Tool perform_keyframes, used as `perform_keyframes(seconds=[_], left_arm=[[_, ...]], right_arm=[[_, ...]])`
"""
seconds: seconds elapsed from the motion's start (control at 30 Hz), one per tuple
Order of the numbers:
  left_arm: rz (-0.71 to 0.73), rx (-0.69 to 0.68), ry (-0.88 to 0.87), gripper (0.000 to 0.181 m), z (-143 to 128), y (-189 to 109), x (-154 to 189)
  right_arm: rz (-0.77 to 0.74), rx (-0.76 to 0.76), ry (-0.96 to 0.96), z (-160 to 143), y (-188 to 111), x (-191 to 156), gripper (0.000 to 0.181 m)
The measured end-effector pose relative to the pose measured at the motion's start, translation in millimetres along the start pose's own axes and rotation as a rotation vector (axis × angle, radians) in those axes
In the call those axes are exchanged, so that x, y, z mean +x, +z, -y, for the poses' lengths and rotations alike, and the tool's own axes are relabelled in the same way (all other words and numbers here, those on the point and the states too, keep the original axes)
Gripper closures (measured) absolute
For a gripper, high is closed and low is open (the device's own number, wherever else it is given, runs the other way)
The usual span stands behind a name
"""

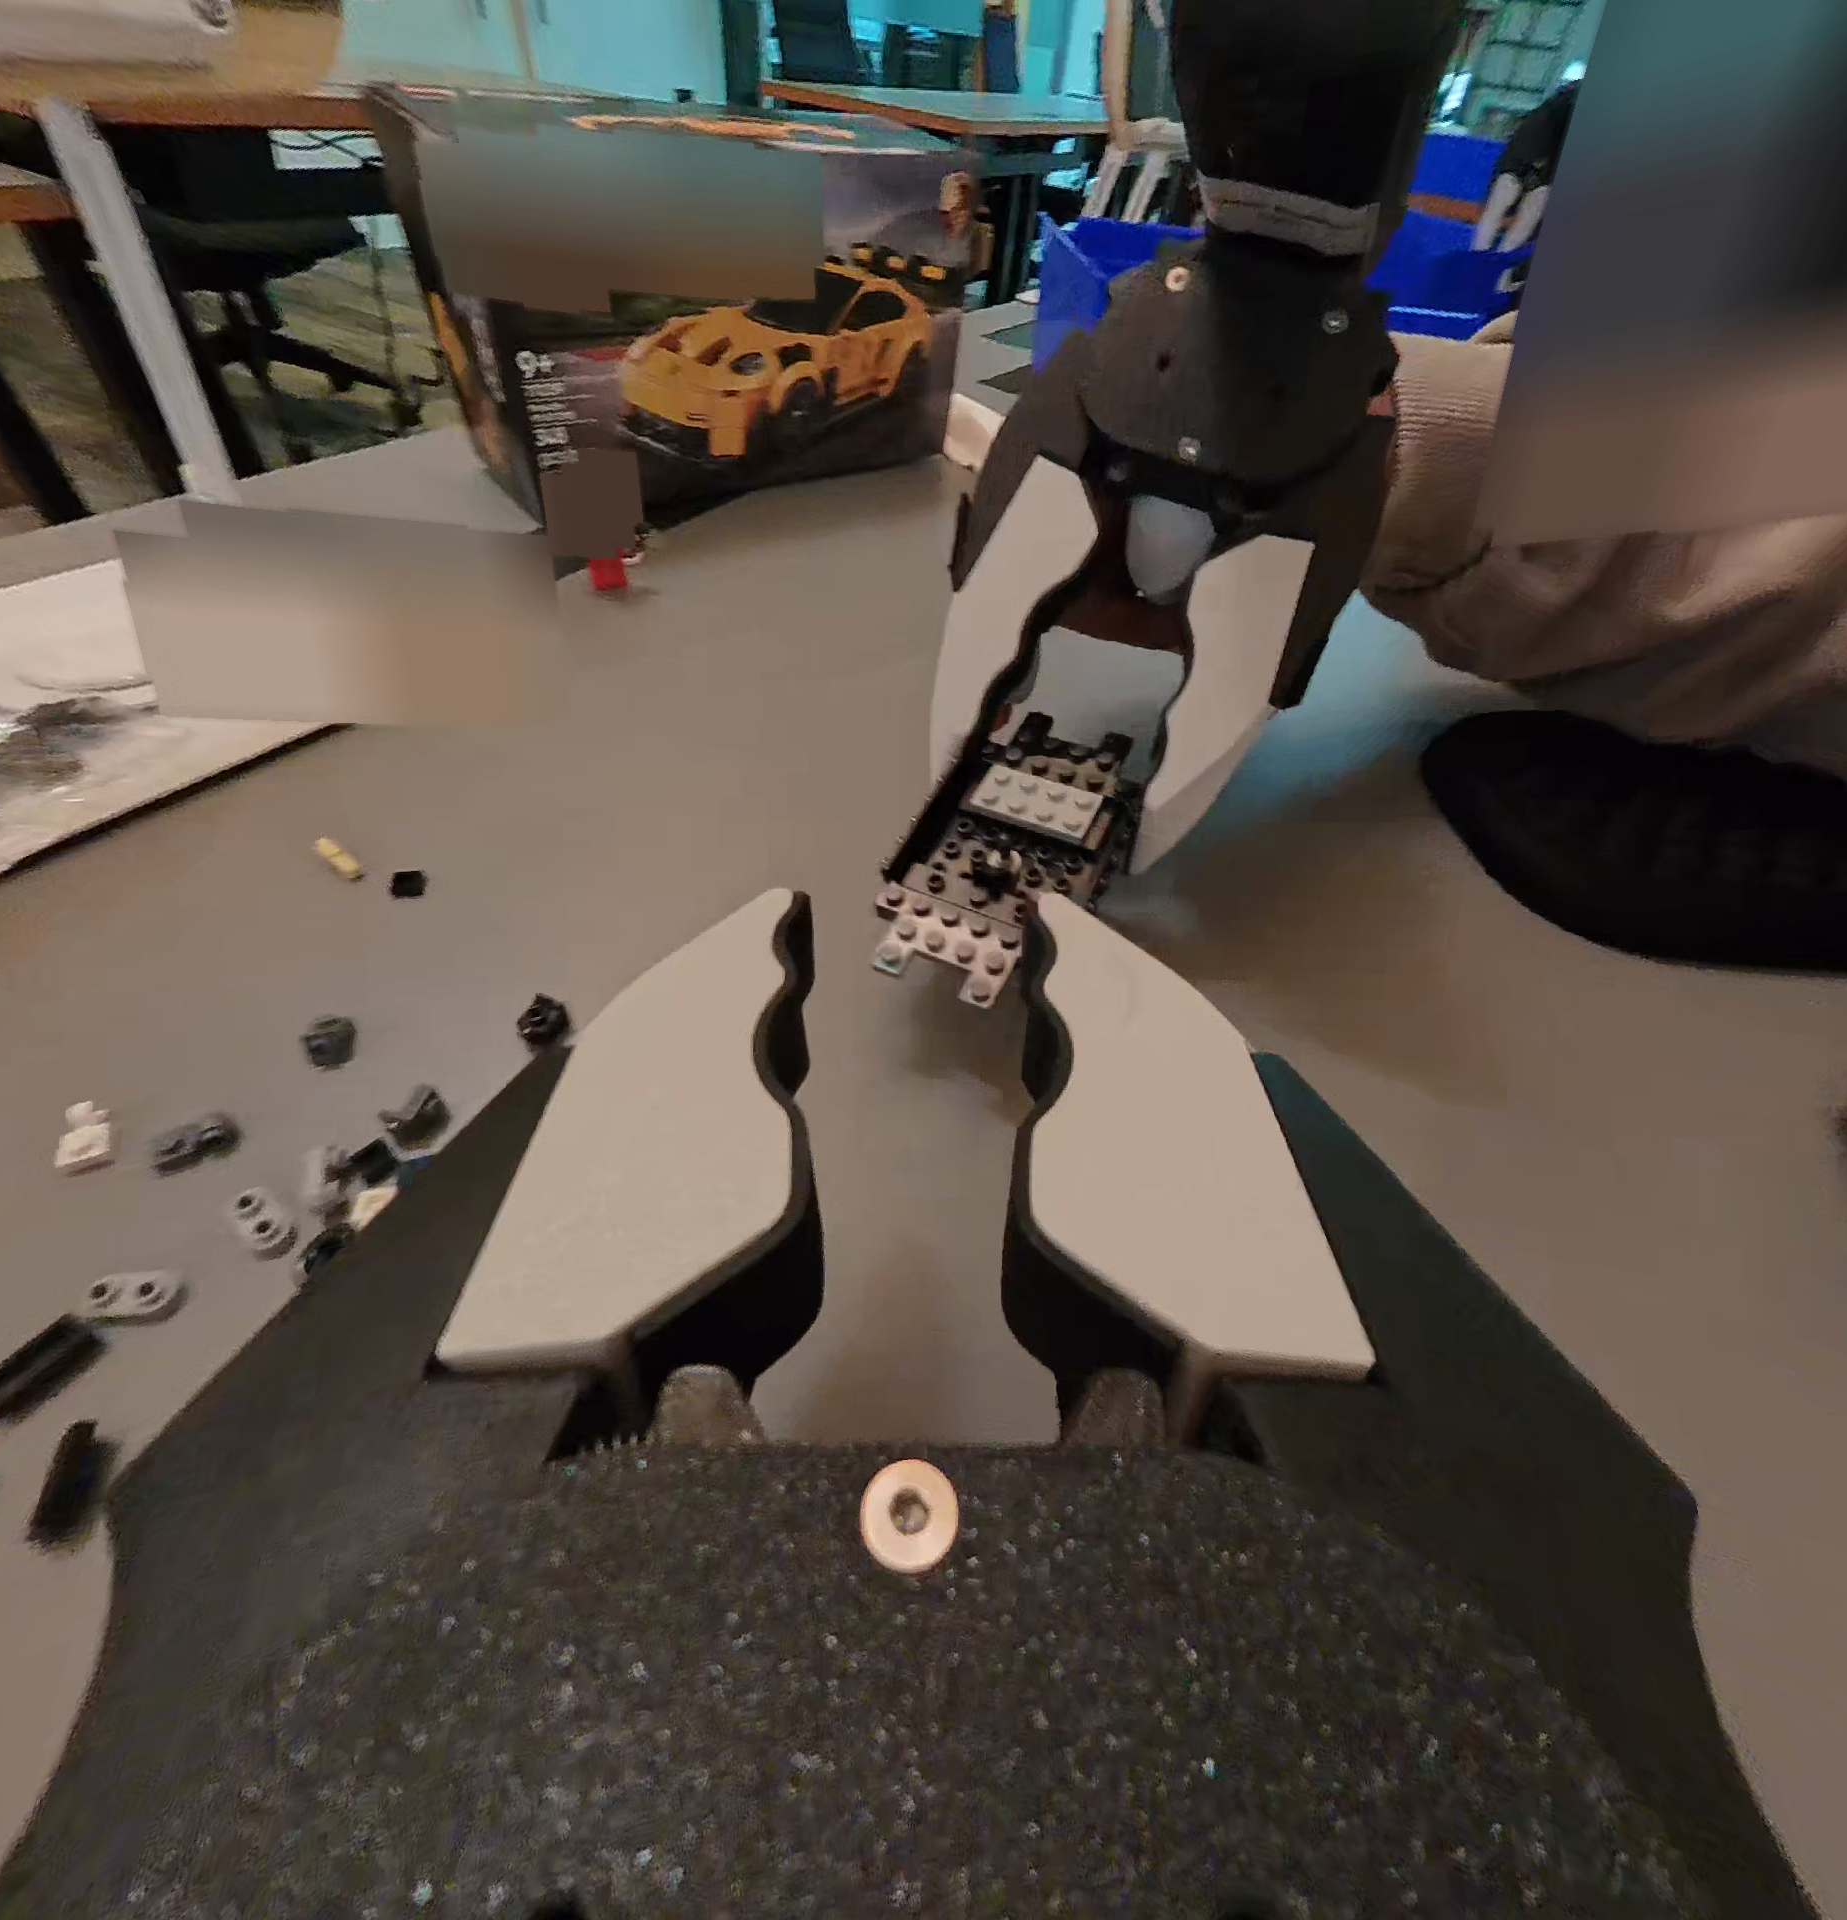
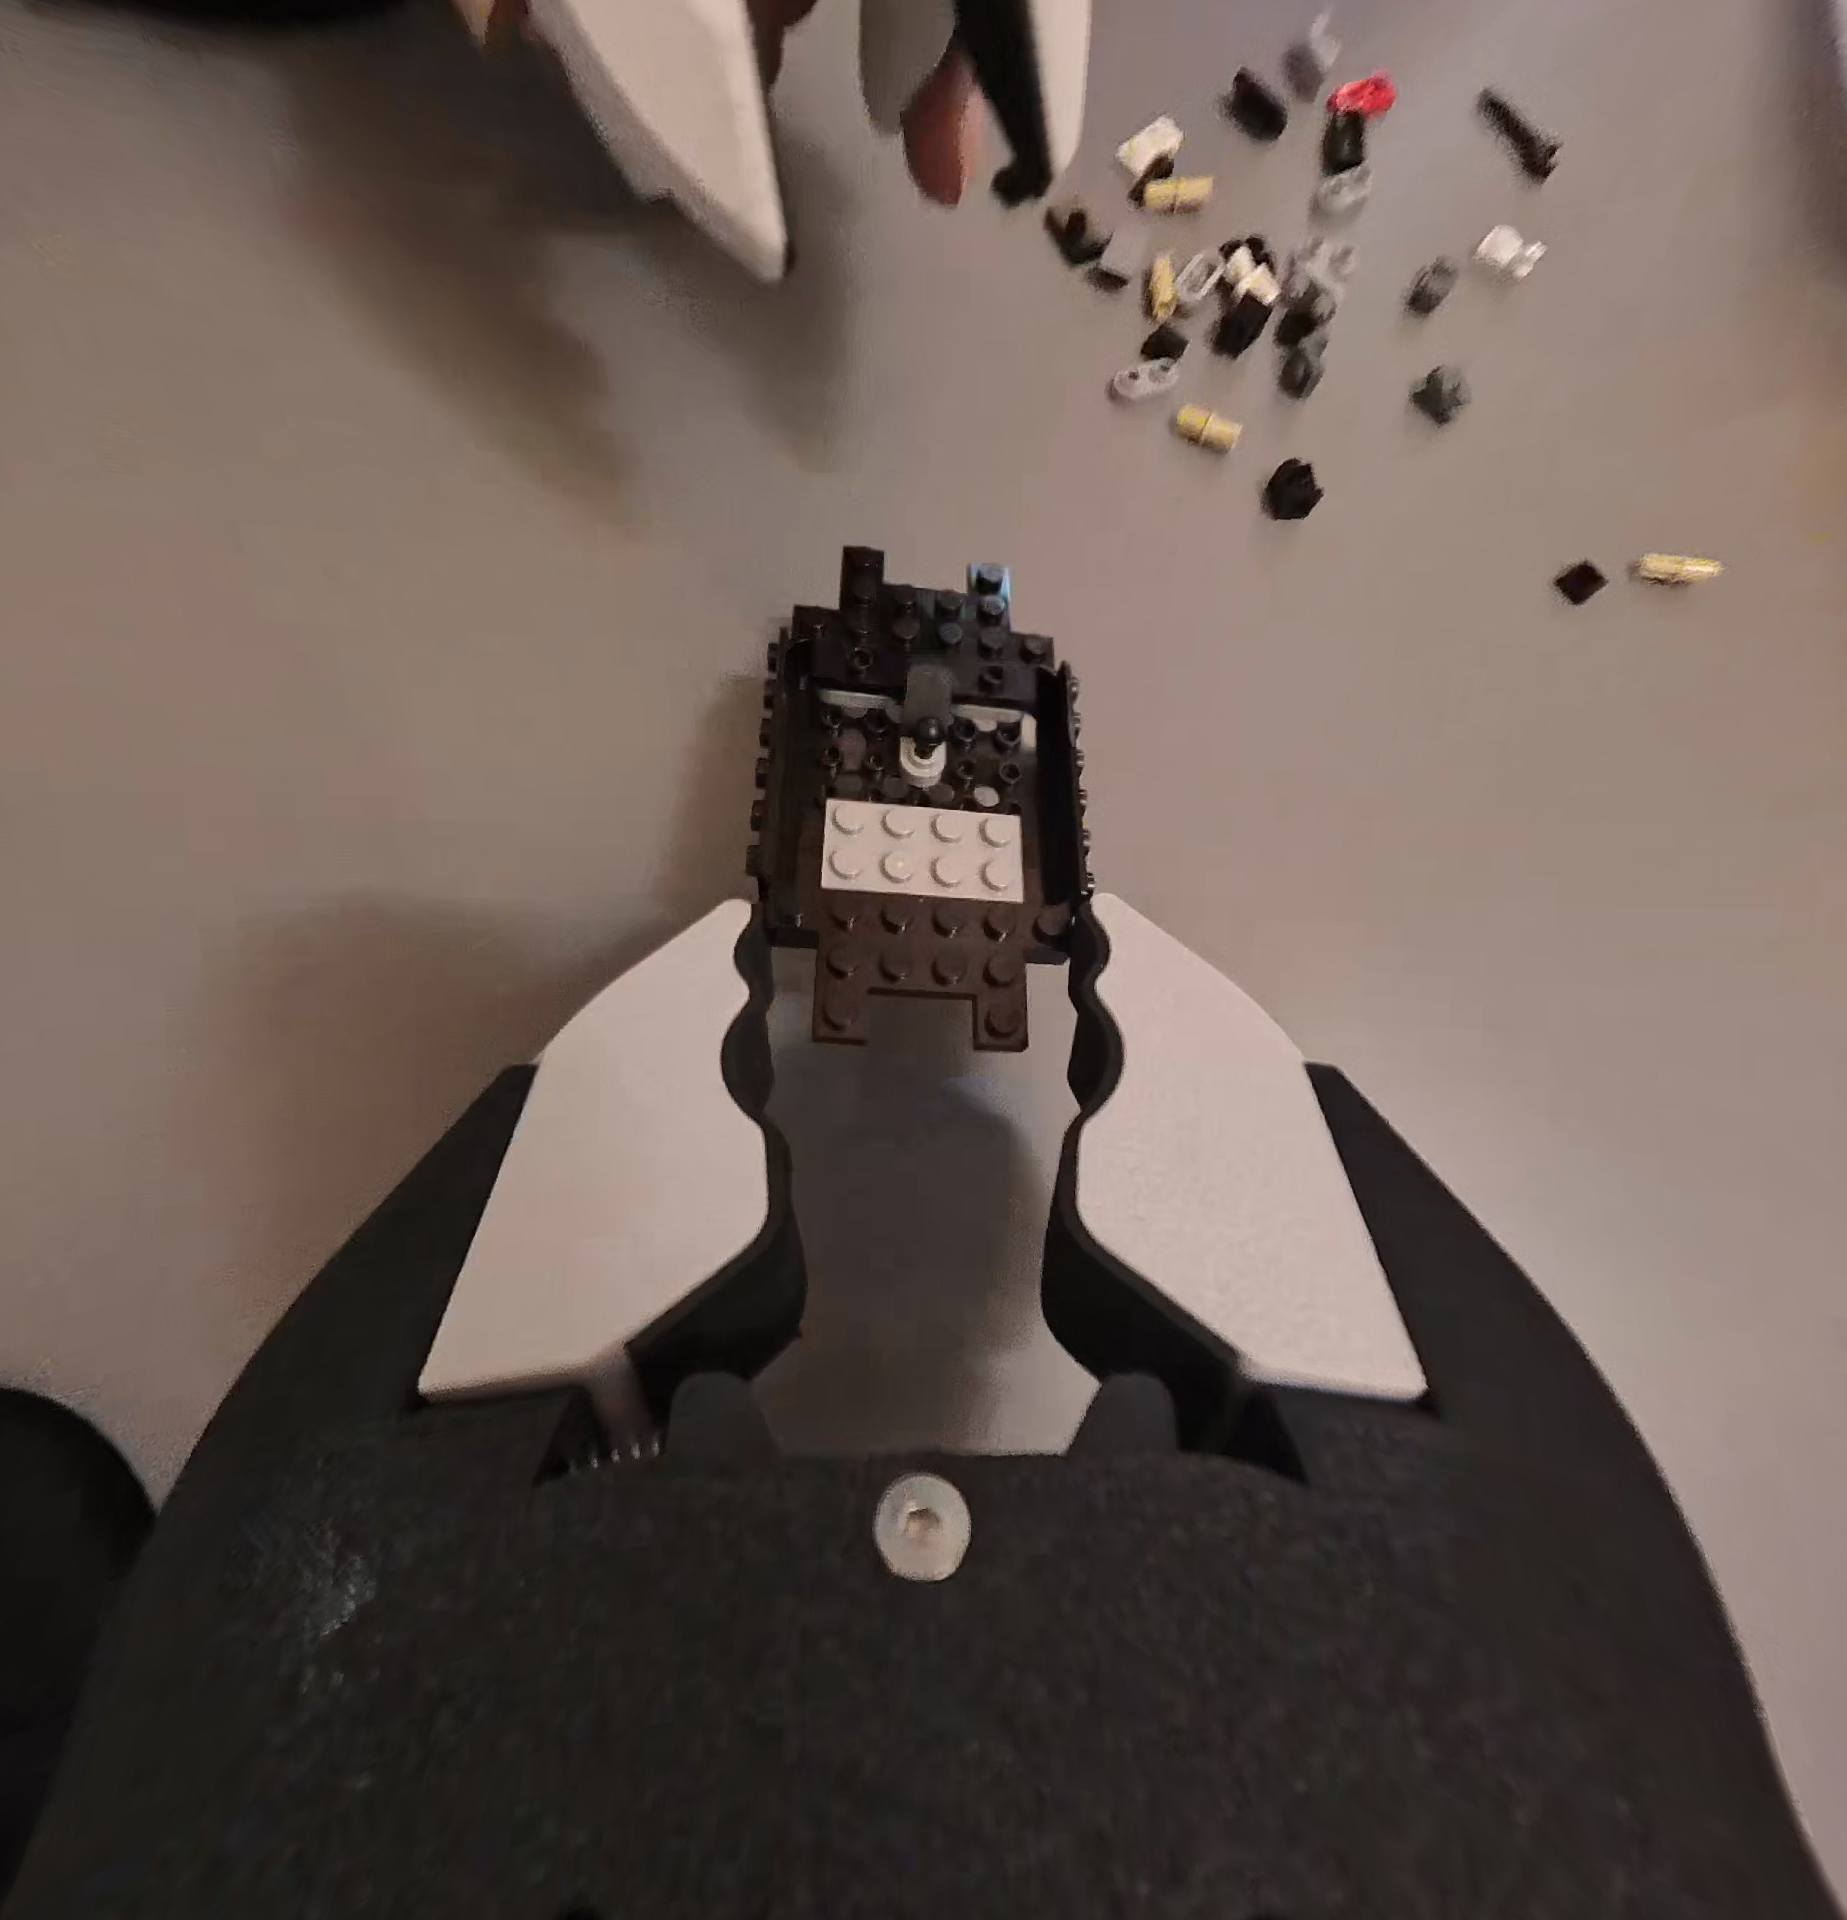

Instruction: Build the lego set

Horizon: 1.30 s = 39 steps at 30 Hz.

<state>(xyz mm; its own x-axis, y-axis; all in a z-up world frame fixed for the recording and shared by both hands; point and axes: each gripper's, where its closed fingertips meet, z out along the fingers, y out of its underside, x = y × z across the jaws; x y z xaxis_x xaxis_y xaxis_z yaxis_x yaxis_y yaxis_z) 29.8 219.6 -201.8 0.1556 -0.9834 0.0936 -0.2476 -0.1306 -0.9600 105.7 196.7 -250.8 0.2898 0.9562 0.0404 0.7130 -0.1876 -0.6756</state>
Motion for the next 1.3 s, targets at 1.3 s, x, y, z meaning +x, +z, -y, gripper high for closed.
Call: perform_keyframes(seconds=[1.3], left_arm=[[0.304,0.162,-0.048,0.181,27.8,-29.2,-48.9]], right_arm=[[-0.955,0.694,0.385,107.9,-110.8,131.4,0.181]])
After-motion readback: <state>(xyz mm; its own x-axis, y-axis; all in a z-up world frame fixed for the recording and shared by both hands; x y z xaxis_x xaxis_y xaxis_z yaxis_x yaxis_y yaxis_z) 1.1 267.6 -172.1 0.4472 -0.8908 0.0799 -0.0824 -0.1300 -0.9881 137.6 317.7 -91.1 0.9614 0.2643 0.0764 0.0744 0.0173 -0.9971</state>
